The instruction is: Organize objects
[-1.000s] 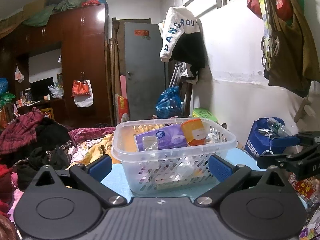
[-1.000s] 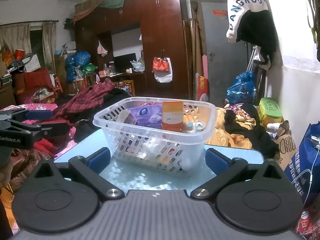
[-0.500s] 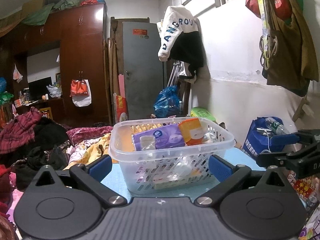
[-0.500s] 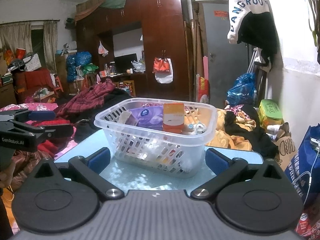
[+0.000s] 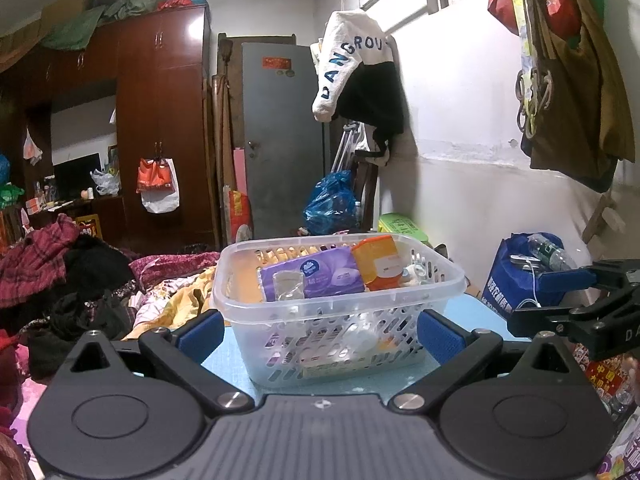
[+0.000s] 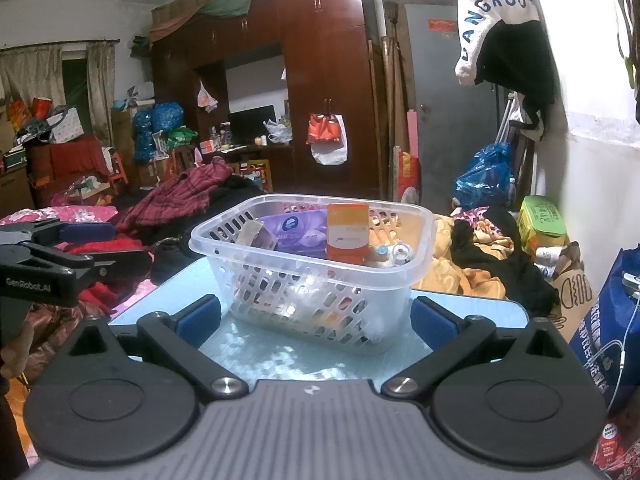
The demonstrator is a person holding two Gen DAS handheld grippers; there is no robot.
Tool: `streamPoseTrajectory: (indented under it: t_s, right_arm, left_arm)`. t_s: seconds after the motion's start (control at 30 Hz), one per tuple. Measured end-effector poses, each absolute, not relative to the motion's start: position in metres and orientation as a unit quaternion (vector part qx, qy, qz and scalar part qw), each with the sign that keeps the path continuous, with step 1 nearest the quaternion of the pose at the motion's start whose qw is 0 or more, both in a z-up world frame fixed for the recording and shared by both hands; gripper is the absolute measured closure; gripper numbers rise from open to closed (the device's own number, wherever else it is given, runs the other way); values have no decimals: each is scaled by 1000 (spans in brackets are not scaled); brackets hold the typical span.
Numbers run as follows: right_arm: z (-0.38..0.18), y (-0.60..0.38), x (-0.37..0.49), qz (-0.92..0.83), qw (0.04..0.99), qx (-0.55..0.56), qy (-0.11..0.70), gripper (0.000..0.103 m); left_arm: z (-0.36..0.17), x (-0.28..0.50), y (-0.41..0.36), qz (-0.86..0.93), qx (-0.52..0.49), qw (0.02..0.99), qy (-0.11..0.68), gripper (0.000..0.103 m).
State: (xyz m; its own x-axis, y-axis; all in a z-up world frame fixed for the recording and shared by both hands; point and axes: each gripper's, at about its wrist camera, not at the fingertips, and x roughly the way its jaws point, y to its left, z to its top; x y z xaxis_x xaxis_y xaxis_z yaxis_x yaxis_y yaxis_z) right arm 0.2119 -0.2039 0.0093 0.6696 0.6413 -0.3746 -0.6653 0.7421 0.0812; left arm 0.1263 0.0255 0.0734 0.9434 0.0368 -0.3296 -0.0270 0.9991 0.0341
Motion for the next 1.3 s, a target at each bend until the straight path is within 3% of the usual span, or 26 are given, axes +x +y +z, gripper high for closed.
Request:
streamPoseTrajectory:
  t_s: [1.3]
  right_arm:
    - [3, -204, 218, 362, 910, -36, 198, 0]
  left_arm:
    - [66, 131, 10, 47, 45, 985, 158, 0]
